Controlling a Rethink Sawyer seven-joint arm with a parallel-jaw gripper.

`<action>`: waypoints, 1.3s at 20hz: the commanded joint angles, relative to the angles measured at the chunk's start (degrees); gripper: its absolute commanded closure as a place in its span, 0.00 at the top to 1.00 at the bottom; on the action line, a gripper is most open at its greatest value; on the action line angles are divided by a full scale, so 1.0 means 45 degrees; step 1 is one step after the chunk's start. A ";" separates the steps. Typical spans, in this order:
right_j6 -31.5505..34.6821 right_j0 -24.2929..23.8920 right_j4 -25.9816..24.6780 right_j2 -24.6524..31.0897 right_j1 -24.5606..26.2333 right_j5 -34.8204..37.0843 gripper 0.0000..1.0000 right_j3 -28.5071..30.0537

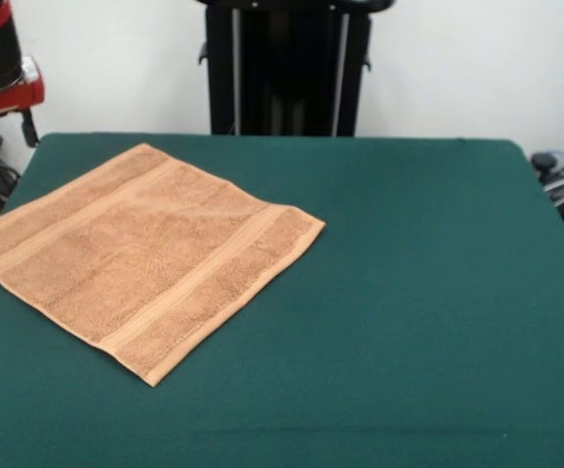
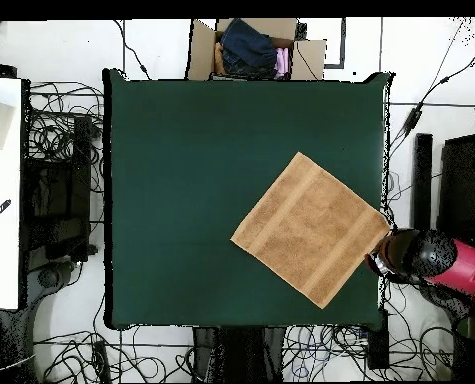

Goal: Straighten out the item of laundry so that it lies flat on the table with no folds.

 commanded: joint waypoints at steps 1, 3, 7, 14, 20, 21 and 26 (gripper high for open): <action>0.3676 0.0781 0.0221 -0.0678 -0.0713 -0.1298 1.00 0.1891; 0.3725 0.0860 0.0268 -0.0787 -0.0742 -0.1439 1.00 0.1970; 0.3762 0.0941 0.0487 -0.0951 -0.0597 -0.1674 1.00 0.2001; 0.4015 0.1175 0.0731 -0.1343 -0.0387 -0.2092 1.00 0.2005; 0.4360 0.1454 0.1038 -0.1759 -0.0455 -0.2341 1.00 0.2108; 0.4355 0.1491 0.1069 -0.1799 -0.0437 -0.2323 1.00 0.2079; 0.4311 0.1545 0.1194 -0.1896 -0.0330 -0.2235 1.00 0.1936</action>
